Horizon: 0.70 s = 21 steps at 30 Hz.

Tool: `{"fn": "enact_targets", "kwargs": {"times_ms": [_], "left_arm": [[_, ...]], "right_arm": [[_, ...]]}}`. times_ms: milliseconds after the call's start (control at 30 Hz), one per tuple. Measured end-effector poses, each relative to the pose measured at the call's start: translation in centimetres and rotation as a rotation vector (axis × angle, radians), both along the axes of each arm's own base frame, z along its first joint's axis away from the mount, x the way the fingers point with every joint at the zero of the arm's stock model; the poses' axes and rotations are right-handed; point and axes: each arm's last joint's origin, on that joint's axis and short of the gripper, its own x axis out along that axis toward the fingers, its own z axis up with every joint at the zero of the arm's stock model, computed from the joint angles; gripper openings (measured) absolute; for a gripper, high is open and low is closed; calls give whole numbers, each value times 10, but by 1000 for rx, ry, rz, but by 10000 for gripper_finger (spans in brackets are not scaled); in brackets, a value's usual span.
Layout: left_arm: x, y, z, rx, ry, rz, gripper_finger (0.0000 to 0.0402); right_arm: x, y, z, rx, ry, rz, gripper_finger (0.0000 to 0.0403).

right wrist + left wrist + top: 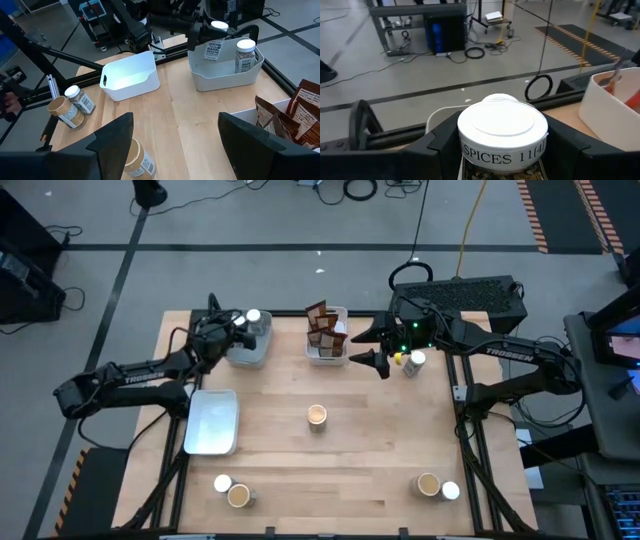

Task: Sort spices by type
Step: Put the white seasoning bottle into the gray bin

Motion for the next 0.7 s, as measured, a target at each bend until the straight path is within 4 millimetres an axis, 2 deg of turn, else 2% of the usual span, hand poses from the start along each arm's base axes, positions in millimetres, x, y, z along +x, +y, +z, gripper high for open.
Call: {"fn": "enact_targets", "kwargs": {"times_ms": [200,467,700], "left_arm": [[-6,-4,-17,-28,11,11,208],[-12,-8,-28,-26,-50,39,208],[-11,-9,-38,-61,-16,27,208]], "right_arm": [[0,0,0,0,0,0,272],[0,-1,0,-10,-2,-23,272],[1,-1,3,-22,-36,-26,272]]}}
